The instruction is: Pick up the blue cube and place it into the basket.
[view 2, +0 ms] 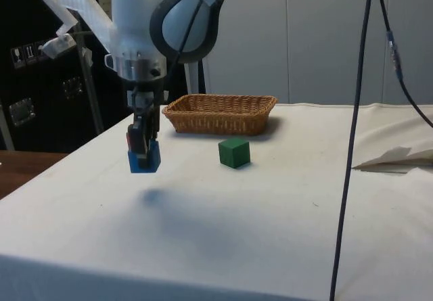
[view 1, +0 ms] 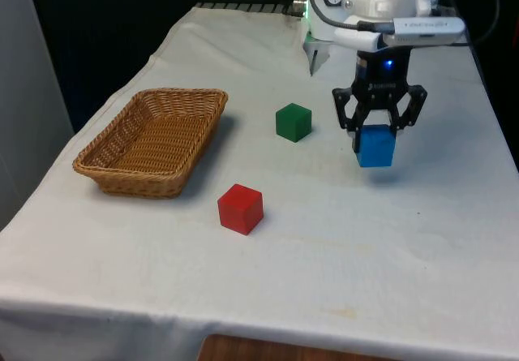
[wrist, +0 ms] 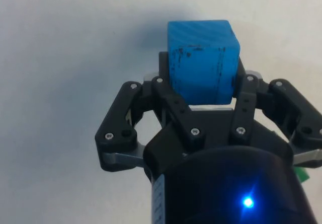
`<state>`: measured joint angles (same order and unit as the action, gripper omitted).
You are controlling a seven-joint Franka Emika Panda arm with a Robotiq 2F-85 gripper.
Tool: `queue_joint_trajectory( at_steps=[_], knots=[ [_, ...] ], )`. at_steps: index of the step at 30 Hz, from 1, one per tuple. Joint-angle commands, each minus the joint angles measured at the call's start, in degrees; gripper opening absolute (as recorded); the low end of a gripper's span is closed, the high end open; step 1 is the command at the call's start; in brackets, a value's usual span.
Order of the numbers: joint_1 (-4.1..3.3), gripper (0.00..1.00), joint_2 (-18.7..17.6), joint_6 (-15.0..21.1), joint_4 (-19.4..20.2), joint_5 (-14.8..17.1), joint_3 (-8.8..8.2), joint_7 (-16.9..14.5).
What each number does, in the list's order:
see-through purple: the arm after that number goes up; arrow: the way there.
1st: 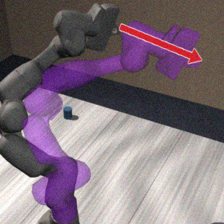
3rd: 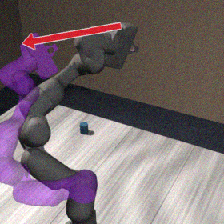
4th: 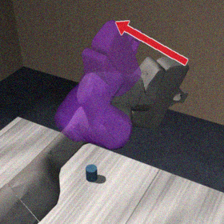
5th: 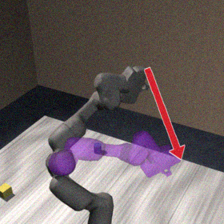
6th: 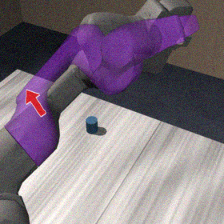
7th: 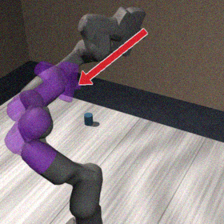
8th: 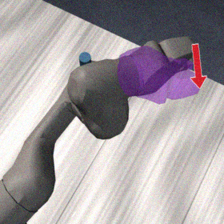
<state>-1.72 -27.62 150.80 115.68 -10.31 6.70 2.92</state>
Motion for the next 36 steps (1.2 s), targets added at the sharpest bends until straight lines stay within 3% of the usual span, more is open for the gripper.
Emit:
queue_joint_trajectory(
  at_steps=[1, 36],
  knots=[
    [0.23, 0.0, 0.6, -0.3, 0.4, 0.2, 0.11, -0.2],
    [0.23, 0.0, 8.9, -8.0, 0.8, -0.1, -2.98, 0.0]
  ],
)
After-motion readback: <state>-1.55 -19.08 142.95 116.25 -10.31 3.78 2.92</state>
